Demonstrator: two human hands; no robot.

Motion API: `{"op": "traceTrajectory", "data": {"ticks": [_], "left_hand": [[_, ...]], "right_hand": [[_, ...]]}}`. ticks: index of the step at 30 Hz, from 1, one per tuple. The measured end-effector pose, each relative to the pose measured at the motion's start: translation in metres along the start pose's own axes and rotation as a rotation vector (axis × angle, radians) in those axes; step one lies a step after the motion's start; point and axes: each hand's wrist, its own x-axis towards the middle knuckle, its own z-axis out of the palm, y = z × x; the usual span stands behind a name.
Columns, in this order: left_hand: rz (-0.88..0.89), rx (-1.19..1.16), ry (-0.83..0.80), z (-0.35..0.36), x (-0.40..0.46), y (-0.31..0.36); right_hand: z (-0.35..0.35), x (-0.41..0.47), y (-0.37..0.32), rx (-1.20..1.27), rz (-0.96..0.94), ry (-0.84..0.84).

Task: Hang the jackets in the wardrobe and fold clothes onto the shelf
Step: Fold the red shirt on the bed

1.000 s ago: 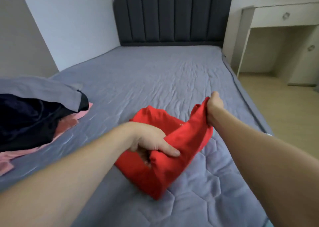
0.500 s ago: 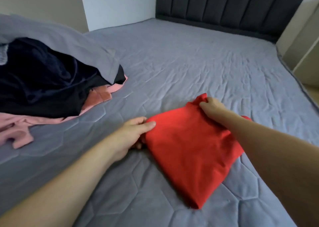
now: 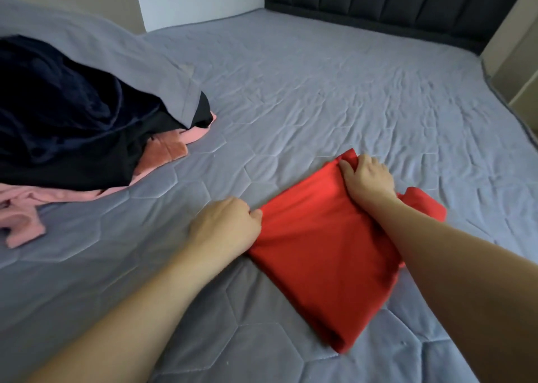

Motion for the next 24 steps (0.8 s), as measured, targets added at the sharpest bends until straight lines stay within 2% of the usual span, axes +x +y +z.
{"op": "traceTrajectory", "data": {"ticks": [2, 3, 6, 10, 12, 15, 20, 22, 24], "left_hand": [[-0.012, 0.149, 0.068, 0.007, -0.001, 0.007], [-0.045, 0.138, 0.062, 0.009, 0.000, 0.009], [-0.111, -0.098, 0.023, 0.011, 0.007, 0.027], [0.047, -0.065, -0.030, 0.019, 0.004, 0.048], [0.021, -0.070, -0.060, 0.016, 0.013, 0.035], [-0.006, -0.013, 0.027, 0.012, 0.031, 0.013], [-0.023, 0.121, 0.145, 0.047, 0.036, 0.012], [-0.045, 0.116, 0.004, 0.039, 0.041, 0.012], [-0.074, -0.023, -0.219, 0.013, 0.041, 0.013]], "right_hand": [[-0.003, -0.001, 0.002, 0.004, 0.073, -0.016], [-0.003, -0.001, 0.003, 0.007, 0.101, -0.034], [-0.002, 0.000, 0.004, -0.001, 0.126, -0.107], [-0.019, 0.015, -0.002, -0.069, 0.036, -0.257], [-0.035, 0.029, -0.007, -0.043, 0.018, -0.245], [-0.043, 0.035, -0.006, 0.030, -0.017, -0.199], [0.002, 0.011, 0.010, 0.100, 0.029, -0.169], [-0.002, 0.011, 0.007, 0.123, 0.074, -0.229], [-0.031, 0.012, -0.006, 0.216, 0.154, -0.310]]}}
